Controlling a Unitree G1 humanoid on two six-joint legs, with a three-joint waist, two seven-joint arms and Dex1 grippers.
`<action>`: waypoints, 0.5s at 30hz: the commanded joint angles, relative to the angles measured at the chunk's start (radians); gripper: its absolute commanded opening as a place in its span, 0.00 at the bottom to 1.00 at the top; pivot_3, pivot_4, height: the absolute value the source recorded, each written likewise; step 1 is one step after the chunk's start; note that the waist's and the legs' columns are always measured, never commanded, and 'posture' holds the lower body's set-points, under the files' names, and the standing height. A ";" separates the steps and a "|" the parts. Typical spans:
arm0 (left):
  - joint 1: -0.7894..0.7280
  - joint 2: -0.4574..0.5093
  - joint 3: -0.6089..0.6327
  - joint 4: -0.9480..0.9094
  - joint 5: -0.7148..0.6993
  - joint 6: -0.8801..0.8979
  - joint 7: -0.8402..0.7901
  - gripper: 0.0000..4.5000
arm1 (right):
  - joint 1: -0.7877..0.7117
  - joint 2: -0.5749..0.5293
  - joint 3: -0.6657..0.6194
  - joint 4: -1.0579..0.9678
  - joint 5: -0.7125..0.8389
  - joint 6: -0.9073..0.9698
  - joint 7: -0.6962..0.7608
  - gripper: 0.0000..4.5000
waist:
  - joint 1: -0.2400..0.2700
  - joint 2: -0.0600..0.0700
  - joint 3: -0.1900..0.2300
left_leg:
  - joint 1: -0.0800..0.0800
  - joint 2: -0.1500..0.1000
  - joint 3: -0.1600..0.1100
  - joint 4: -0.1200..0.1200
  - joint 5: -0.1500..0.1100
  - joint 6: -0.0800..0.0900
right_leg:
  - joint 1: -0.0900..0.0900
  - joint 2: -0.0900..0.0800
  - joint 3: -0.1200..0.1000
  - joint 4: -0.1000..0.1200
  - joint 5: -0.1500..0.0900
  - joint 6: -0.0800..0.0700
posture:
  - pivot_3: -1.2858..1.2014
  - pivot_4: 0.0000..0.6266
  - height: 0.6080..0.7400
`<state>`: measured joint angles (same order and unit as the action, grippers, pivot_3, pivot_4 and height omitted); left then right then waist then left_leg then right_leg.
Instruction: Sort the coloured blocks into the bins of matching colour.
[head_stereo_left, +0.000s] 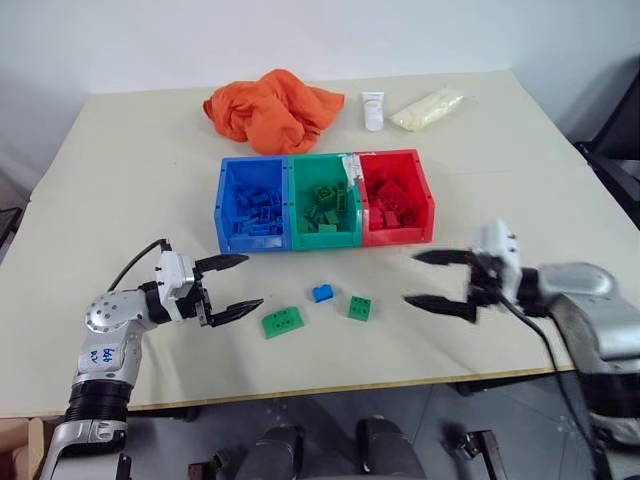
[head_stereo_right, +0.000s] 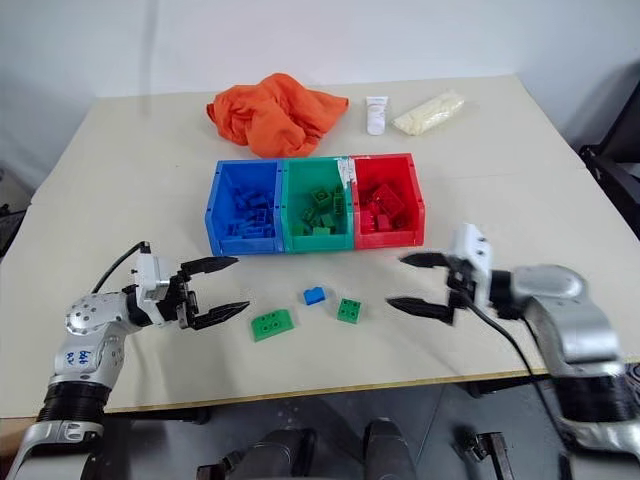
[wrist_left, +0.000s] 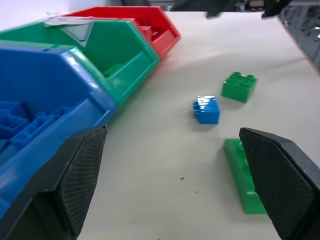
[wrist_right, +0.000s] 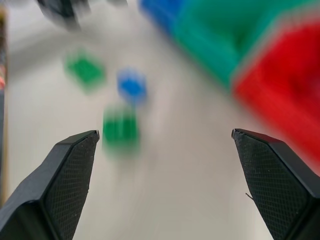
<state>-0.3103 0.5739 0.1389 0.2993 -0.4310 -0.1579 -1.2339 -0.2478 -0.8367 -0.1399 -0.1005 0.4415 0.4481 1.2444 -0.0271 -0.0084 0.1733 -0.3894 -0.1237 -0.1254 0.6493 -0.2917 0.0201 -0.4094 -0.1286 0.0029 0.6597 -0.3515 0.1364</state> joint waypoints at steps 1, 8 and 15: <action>0.002 0.024 0.019 0.004 -0.011 -0.014 -0.024 1.00 | 0.053 -0.074 -0.069 -0.036 0.005 -0.021 0.021 0.99 | -0.002 0.000 0.000 | 0.000 0.000 0.001 0.000 0.000 0.000 | 0.000 0.000 0.000 0.000 0.000 0.000 | 0.52 0.24 1.00; 0.019 0.026 0.024 -0.031 -0.018 -0.004 -0.021 1.00 | 0.041 -0.108 0.005 -0.108 -0.019 -0.004 -0.012 0.99 | 0.002 0.000 0.000 | 0.001 0.001 0.003 0.001 0.000 0.000 | 0.000 0.000 0.001 0.000 0.000 0.000 | 0.52 0.24 1.00; 0.141 0.032 0.050 -0.195 -0.047 0.038 0.020 1.00 | -0.112 0.006 0.207 -0.177 -0.058 0.039 -0.080 0.99 | -0.001 0.000 0.000 | 0.001 0.002 0.002 0.000 0.000 0.000 | 0.000 0.000 0.003 -0.001 0.000 0.000 | 0.52 0.24 1.00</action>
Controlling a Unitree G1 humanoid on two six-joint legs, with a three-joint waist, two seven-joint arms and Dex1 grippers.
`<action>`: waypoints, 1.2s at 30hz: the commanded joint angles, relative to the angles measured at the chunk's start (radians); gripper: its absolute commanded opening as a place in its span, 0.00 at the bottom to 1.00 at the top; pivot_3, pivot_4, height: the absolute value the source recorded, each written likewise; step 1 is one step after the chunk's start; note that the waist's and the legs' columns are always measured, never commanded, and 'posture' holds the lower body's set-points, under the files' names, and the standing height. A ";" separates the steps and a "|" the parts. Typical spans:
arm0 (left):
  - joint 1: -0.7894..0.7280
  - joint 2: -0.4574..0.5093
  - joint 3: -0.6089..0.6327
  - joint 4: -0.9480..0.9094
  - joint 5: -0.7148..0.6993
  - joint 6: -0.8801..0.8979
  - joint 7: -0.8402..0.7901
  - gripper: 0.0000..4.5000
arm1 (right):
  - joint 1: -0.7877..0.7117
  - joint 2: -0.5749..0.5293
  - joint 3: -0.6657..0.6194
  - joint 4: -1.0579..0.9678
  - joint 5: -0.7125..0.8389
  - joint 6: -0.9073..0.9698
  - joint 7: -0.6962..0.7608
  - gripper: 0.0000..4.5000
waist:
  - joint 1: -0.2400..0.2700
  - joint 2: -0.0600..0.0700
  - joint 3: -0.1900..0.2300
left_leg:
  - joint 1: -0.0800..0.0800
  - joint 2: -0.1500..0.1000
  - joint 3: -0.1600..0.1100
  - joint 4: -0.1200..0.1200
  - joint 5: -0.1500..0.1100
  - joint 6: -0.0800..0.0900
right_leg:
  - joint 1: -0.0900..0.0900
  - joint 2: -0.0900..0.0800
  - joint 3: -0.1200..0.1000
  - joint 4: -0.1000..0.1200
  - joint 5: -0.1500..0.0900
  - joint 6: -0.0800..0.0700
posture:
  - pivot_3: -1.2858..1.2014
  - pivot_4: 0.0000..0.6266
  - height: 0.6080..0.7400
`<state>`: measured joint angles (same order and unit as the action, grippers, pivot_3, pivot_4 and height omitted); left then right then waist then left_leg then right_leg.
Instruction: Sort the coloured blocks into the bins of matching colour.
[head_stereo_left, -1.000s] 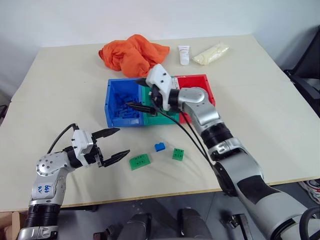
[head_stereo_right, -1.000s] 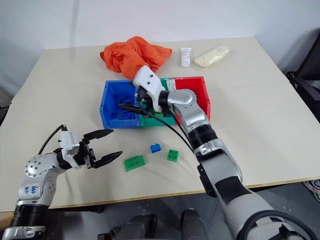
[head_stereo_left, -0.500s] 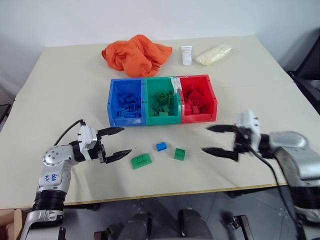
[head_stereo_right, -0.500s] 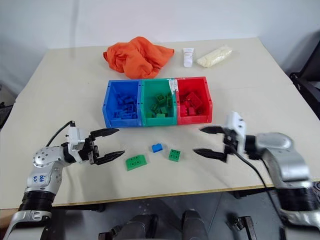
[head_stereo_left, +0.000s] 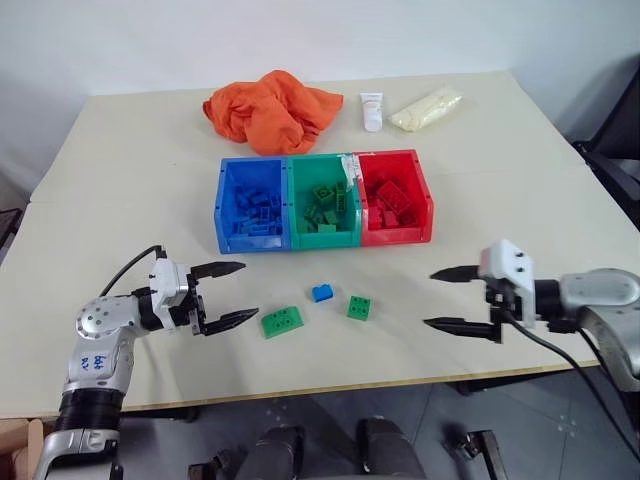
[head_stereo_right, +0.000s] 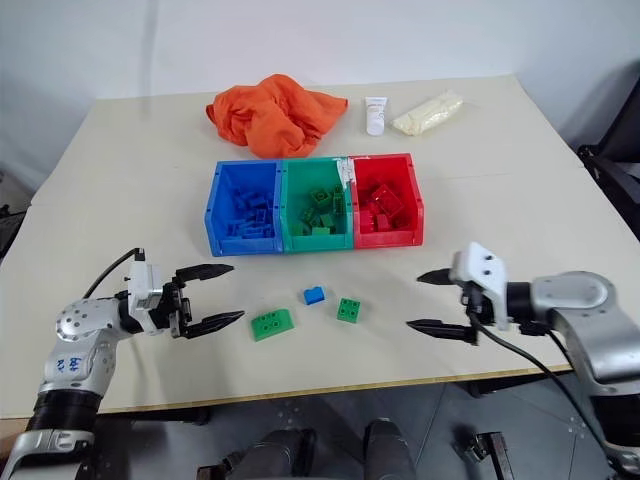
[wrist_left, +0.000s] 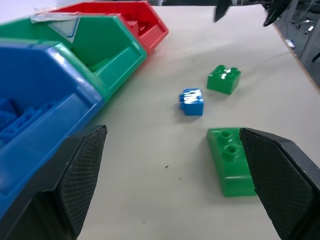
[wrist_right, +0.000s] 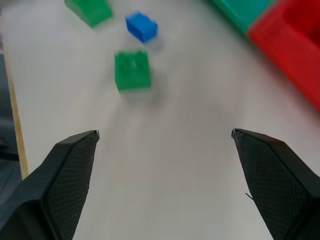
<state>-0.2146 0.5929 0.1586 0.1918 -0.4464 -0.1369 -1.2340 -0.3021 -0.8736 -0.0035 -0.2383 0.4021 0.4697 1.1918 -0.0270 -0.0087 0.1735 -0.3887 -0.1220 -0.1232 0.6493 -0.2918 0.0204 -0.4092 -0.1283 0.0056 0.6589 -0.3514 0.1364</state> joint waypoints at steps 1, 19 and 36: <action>0.066 0.014 0.035 -0.114 -0.035 0.025 0.031 1.00 | -0.088 0.068 0.107 -0.031 -0.037 0.019 -0.037 0.99 | 0.001 0.000 0.000 | 0.000 0.000 0.000 0.000 0.000 0.000 | 0.000 0.000 0.000 0.000 0.000 0.000 | 0.52 0.24 1.00; 0.204 0.018 0.105 -0.262 -0.115 0.054 0.058 1.00 | -0.244 0.239 0.340 0.180 -0.233 -0.086 -0.040 0.55 | 0.025 0.000 0.000 | 0.000 0.000 -0.003 0.000 0.000 0.000 | 0.000 0.000 0.000 -0.001 0.000 0.000 | 0.52 0.24 1.00; 0.064 -0.037 0.042 -0.148 -0.081 0.022 0.055 1.00 | -0.699 0.458 0.198 0.626 -0.256 -0.201 -0.243 0.33 | 0.007 0.000 0.000 | 0.000 0.000 -0.002 0.001 0.000 -0.001 | 0.000 0.001 -0.001 0.000 0.000 0.000 | 0.52 0.24 1.00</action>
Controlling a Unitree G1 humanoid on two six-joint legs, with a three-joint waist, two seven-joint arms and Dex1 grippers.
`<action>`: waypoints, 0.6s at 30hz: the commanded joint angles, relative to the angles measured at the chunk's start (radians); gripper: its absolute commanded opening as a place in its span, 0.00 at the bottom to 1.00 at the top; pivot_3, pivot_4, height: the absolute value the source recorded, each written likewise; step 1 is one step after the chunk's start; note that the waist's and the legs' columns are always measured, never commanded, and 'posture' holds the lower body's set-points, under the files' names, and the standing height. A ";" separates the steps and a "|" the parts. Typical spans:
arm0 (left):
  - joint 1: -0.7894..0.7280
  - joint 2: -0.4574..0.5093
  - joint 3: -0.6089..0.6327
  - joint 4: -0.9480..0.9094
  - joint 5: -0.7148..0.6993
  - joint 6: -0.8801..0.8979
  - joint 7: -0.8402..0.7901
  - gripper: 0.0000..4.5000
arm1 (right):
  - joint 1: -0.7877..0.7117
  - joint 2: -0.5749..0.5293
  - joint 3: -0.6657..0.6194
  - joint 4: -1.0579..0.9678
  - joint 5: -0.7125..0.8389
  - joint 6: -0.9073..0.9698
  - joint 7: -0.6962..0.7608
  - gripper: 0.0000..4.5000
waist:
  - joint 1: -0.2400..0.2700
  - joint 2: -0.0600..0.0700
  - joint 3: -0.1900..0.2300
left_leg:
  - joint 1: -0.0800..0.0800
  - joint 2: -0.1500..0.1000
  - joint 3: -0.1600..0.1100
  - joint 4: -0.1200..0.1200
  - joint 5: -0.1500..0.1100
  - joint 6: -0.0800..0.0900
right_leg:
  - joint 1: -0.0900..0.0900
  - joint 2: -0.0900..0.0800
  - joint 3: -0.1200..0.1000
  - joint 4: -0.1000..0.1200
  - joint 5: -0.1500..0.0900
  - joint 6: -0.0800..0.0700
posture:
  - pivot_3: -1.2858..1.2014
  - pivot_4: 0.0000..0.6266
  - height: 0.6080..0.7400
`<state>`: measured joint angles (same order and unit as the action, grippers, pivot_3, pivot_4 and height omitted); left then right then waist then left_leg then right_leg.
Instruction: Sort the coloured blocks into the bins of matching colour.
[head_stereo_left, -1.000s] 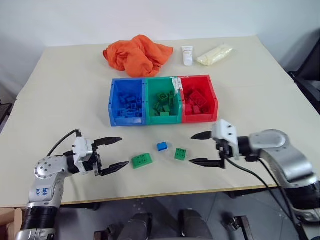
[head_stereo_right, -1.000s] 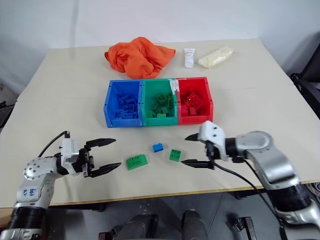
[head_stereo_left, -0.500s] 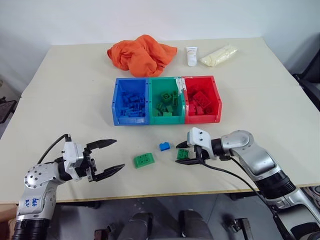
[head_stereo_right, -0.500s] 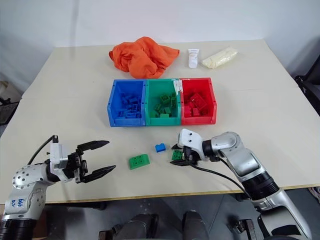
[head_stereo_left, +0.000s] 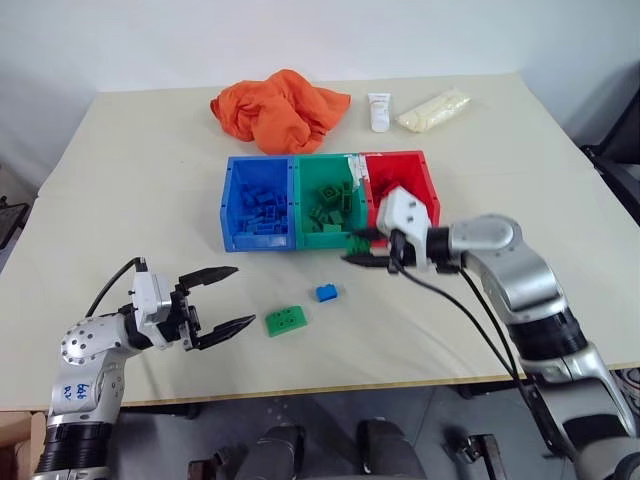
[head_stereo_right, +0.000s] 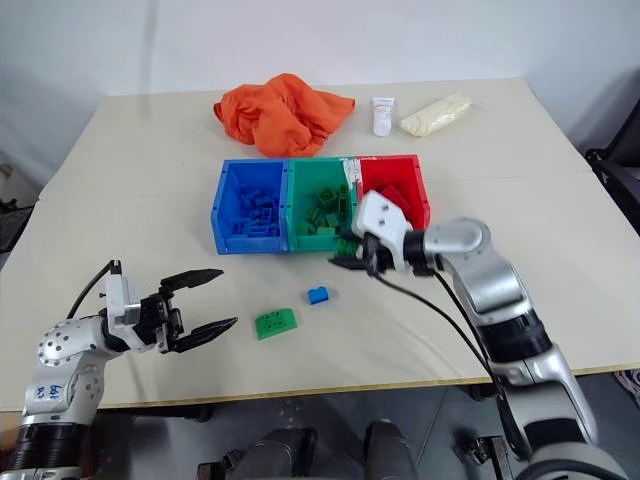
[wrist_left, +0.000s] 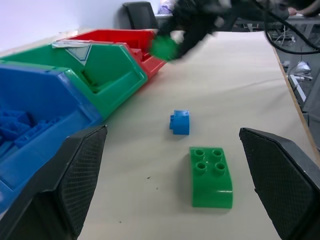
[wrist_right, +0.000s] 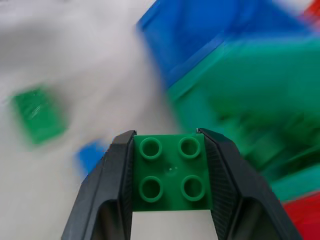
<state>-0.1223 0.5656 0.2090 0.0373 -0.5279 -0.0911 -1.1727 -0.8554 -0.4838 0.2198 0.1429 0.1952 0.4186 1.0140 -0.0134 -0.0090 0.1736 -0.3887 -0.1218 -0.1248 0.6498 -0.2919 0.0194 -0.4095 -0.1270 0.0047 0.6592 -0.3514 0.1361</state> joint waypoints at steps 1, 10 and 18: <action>-0.035 -0.014 -0.012 0.012 0.000 -0.029 -0.010 1.00 | -0.192 0.093 -0.024 0.336 -0.067 -0.196 -0.083 0.33 | -0.013 0.000 0.000 | 0.000 0.000 0.000 0.000 0.000 0.000 | 0.000 0.000 0.000 0.001 0.000 0.000 | 0.52 0.24 1.00; -0.057 -0.032 -0.027 0.028 -0.002 -0.047 -0.027 1.00 | -0.409 0.198 -0.043 0.808 -0.153 -0.457 -0.160 0.86 | -0.031 0.000 0.000 | 0.000 -0.001 -0.003 -0.002 -0.001 0.000 | -0.001 -0.001 -0.003 0.002 0.000 0.000 | 0.52 0.24 1.00; -0.077 -0.033 -0.029 0.058 -0.008 -0.045 -0.055 1.00 | -0.317 0.132 -0.081 0.620 -0.110 -0.443 -0.037 0.99 | -0.046 0.000 0.000 | 0.000 0.000 -0.002 -0.001 -0.001 -0.001 | -0.001 0.000 -0.003 0.002 0.000 0.000 | 0.52 0.24 1.00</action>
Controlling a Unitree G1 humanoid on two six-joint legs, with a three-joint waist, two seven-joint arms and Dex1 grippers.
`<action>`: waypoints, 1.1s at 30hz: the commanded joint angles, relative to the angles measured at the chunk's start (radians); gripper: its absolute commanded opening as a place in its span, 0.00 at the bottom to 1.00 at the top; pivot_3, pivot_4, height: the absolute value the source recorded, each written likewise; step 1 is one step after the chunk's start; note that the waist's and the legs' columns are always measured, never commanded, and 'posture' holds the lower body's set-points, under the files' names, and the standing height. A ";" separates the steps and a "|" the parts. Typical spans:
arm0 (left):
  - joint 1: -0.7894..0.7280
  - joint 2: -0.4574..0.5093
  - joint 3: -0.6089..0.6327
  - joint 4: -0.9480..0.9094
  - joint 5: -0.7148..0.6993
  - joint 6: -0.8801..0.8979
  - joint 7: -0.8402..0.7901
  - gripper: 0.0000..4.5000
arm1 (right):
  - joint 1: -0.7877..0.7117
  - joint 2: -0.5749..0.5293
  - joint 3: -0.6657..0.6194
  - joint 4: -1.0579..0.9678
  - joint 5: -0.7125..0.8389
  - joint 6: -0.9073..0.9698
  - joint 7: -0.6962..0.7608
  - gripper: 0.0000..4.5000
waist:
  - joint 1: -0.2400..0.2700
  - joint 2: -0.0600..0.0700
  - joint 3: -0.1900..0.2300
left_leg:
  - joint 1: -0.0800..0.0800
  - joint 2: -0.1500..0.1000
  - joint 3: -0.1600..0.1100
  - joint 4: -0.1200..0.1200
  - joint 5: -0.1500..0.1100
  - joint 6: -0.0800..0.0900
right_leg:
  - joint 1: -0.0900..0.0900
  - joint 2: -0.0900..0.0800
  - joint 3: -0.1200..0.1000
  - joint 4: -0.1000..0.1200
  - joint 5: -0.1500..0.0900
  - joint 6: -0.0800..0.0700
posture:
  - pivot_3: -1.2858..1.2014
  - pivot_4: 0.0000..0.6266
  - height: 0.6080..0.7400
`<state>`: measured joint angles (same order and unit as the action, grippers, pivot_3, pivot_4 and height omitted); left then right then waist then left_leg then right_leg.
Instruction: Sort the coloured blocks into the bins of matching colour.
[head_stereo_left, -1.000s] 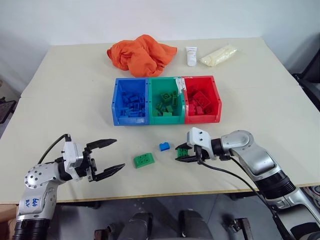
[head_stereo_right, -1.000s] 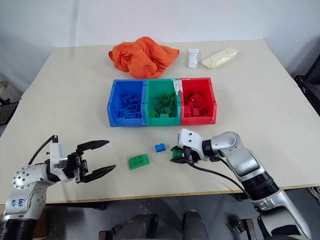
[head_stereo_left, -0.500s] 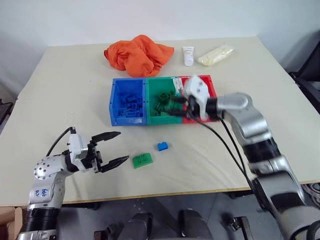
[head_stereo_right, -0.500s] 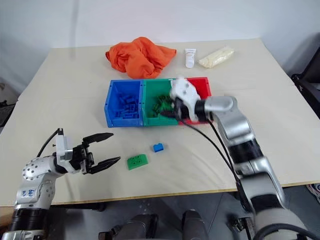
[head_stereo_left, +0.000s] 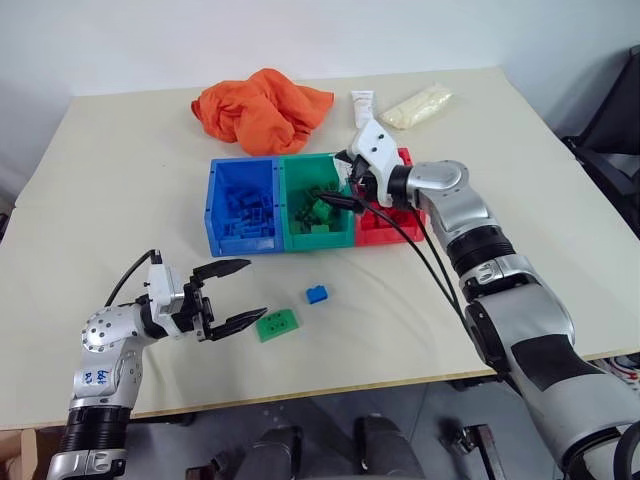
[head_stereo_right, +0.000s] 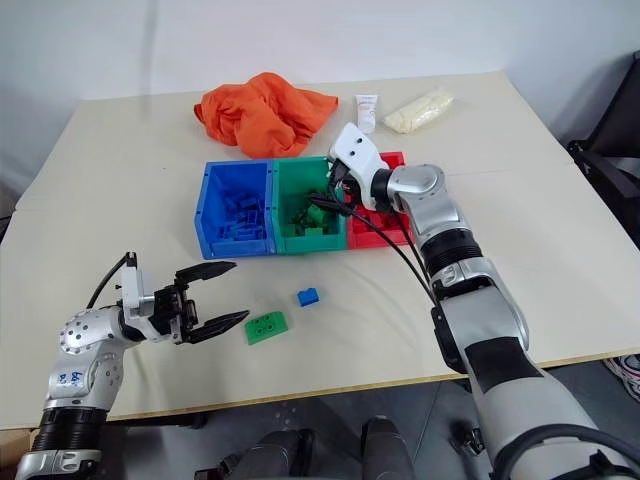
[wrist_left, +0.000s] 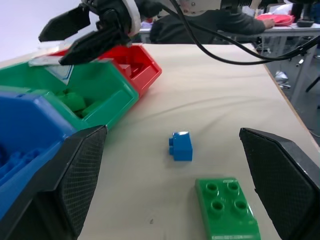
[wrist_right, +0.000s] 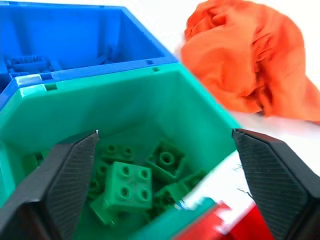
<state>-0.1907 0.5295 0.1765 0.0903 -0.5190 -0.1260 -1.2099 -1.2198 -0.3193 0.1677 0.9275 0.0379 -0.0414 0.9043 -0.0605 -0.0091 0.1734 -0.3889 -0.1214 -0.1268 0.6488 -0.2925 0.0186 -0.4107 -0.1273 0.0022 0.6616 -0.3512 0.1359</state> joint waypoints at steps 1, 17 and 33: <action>-0.015 0.002 0.003 0.013 -0.016 -0.010 -0.022 1.00 | 0.090 -0.052 -0.032 -0.246 0.067 0.047 0.109 0.99 | 0.003 0.000 0.000 | 0.000 0.001 0.000 0.000 0.000 0.000 | 0.000 0.000 0.000 0.000 0.000 0.000 | 0.52 0.24 1.00; -0.093 0.005 0.014 0.179 -0.007 -0.042 -0.103 1.00 | 0.897 -0.598 -0.287 -1.086 0.312 0.443 0.322 0.99 | 0.056 0.000 0.000 | -0.001 -0.001 0.002 0.003 -0.001 0.001 | 0.001 -0.001 0.001 -0.003 0.000 0.000 | 0.52 0.24 1.00; -0.020 -0.003 0.024 0.065 -0.022 -0.021 -0.073 1.00 | 0.663 -0.372 0.064 -1.063 0.252 0.476 0.301 0.99 | 0.053 0.000 0.000 | 0.001 0.003 0.008 0.003 -0.002 0.001 | 0.001 0.002 0.003 -0.004 0.000 -0.001 | 0.52 0.24 1.00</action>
<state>-0.2255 0.5231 0.1865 0.2033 -0.5202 -0.1493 -1.2942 -0.5268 -0.7081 0.2009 -0.1426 0.3085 0.4552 1.2031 -0.0072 -0.0094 0.1735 -0.3881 -0.1179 -0.1192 0.6515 -0.2942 0.0196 -0.4098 -0.1254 0.0052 0.6583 -0.3507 0.1352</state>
